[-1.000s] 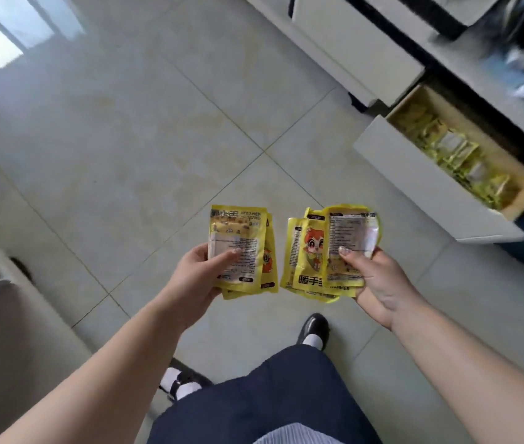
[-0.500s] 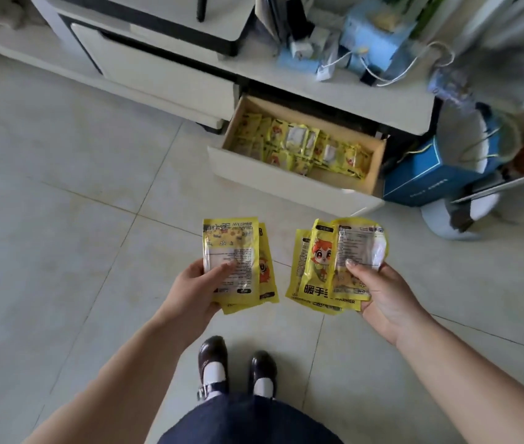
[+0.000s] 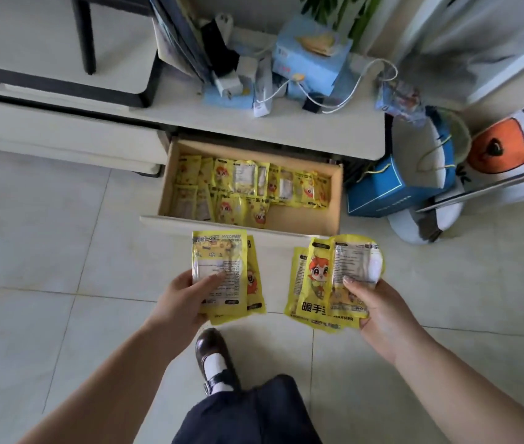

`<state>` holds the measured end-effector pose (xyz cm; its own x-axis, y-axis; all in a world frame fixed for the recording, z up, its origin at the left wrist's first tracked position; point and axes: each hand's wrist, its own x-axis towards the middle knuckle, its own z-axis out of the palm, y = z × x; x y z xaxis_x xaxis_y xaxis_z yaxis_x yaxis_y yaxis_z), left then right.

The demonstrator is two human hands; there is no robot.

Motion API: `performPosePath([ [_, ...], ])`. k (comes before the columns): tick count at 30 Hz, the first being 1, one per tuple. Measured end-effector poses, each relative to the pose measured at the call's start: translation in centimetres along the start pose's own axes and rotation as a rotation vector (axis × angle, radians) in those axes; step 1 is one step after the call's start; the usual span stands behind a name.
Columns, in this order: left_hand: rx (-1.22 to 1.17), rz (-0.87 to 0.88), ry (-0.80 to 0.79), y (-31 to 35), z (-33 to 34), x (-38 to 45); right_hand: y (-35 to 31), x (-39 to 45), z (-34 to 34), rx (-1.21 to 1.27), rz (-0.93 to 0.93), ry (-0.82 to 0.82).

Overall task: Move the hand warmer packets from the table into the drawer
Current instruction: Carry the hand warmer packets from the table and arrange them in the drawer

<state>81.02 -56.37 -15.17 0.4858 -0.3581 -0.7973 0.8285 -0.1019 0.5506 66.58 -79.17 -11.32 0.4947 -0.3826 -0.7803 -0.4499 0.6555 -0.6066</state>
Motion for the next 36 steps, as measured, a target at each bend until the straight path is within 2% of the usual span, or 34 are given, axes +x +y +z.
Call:
performPosePath([
  [9, 0.138, -0.068, -0.014, 3.6, 3.8, 12.6, -3.1, 11.0, -0.6, 0.126, 0.027, 0.014],
  [14, 0.187, -0.052, 0.023, 4.8, 5.8, 19.6, -4.6, 18.9, -2.3, 0.09, 0.044, 0.086],
  [23, 0.449, -0.052, 0.067, 1.3, 8.4, 33.0, -3.6, 33.3, -4.0, 0.005, 0.105, 0.144],
  [28, 0.51, -0.122, 0.083, -1.7, 8.6, 36.4, -0.4, 36.6, -3.8, -0.091, 0.119, 0.111],
  [36, 0.594, -0.139, 0.088, -3.1, 9.0, 38.0, 2.0, 39.4, -4.9, -0.137, 0.22, 0.068],
])
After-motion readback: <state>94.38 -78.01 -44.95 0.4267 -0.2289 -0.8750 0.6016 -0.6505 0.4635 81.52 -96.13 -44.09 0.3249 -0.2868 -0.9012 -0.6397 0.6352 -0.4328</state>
